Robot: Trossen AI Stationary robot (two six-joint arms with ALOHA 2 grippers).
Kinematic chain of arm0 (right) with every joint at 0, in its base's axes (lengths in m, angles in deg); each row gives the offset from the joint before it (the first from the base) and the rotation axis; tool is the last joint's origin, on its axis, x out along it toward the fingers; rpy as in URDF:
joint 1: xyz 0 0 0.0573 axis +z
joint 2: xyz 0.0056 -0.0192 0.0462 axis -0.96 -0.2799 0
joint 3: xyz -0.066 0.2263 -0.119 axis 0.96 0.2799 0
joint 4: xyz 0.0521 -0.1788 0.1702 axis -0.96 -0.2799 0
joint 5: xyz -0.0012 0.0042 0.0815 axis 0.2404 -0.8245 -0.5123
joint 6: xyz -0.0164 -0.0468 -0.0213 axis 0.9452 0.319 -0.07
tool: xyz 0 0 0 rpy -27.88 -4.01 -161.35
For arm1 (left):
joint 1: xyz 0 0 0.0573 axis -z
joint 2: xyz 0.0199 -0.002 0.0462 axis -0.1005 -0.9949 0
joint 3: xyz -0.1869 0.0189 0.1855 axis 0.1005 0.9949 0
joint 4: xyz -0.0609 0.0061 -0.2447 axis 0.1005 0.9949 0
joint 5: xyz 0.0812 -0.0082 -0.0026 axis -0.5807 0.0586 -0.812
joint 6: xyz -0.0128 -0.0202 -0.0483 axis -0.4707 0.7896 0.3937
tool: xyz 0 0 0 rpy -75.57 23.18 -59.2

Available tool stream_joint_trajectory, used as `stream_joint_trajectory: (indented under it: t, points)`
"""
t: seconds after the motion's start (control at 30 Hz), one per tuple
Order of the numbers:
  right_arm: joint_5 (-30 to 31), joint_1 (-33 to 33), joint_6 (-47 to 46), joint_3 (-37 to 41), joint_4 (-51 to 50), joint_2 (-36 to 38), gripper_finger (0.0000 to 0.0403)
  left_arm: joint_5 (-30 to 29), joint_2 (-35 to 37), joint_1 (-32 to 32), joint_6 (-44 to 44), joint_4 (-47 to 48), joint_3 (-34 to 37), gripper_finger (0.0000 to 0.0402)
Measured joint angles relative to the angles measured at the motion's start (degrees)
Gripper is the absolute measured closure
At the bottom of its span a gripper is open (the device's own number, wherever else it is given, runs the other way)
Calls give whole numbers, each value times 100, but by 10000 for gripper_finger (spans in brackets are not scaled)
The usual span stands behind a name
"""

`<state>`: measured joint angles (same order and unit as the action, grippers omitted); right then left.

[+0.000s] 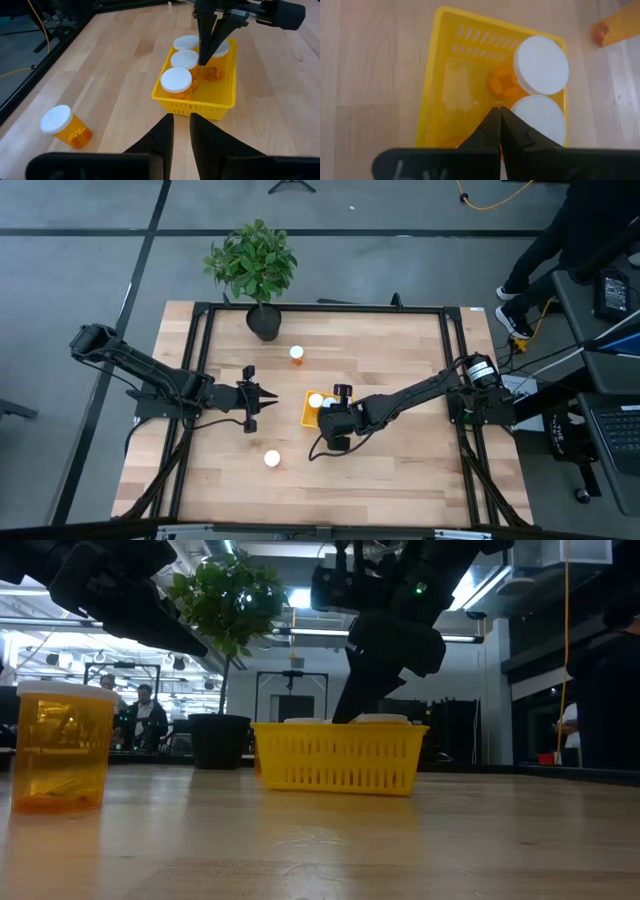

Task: Pick and place pill bottles into a basket
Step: Adjust the orange pill bottle in the yellow bin, then put the top orange pill bottle into the yellow bin

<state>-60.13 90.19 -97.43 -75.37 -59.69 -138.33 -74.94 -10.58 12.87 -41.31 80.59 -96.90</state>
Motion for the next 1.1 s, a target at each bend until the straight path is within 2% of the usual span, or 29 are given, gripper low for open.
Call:
stream_joint_trajectory:
  t: [0.47,0.8,1.1]
  points:
    - [48,0,57,-8,-1,0,401,2,0,2,0,0,0,343]
    - [-681,30,464,-944,-728,-5,402,5,1,2,0,0,0,343]
    - [-683,132,609,-965,-757,320,402,509,1,2,-198,-41,0,343]
